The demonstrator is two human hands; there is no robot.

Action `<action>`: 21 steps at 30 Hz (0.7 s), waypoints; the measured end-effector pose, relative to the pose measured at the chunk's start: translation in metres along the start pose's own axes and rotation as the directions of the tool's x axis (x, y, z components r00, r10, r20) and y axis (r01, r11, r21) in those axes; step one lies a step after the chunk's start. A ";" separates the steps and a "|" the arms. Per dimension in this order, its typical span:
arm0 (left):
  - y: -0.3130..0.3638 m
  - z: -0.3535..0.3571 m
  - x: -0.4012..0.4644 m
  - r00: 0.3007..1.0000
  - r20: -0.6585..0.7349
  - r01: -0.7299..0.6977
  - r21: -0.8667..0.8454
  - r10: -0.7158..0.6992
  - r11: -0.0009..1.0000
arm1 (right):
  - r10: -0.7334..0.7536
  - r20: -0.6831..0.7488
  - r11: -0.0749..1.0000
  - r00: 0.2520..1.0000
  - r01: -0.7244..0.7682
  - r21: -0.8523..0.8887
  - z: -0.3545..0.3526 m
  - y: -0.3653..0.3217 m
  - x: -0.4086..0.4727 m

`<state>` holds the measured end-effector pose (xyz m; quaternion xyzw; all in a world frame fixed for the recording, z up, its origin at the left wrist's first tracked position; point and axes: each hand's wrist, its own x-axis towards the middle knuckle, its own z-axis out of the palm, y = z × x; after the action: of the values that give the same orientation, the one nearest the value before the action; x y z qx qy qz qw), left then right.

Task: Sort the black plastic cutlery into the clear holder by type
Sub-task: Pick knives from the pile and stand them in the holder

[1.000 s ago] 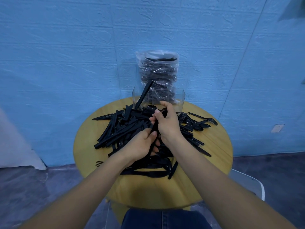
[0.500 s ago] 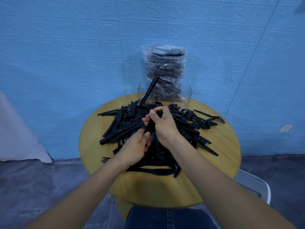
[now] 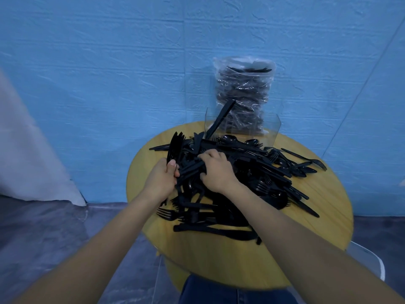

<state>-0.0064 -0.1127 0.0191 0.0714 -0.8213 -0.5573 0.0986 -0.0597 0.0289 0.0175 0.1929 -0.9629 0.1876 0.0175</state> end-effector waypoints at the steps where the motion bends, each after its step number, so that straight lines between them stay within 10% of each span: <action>1: -0.001 0.000 0.002 1.000 0.001 0.010 -0.005 -0.010 1.000 | -0.012 0.033 0.999 0.999 0.013 -0.043 0.001 -0.001 0.003; 10: -0.012 0.006 0.015 0.998 0.015 0.063 -0.022 -0.062 0.998 | -0.070 0.108 0.981 0.992 0.088 -0.173 -0.003 0.017 0.018; 21: -0.001 0.010 0.017 0.999 0.039 0.032 -0.055 -0.030 0.998 | -0.056 -0.058 0.991 0.997 0.062 0.115 -0.034 0.039 0.008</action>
<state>-0.0256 -0.1079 0.0157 0.0708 -0.8060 -0.5827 0.0763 -0.0829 0.0714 0.0362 0.2168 -0.9434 0.2482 0.0382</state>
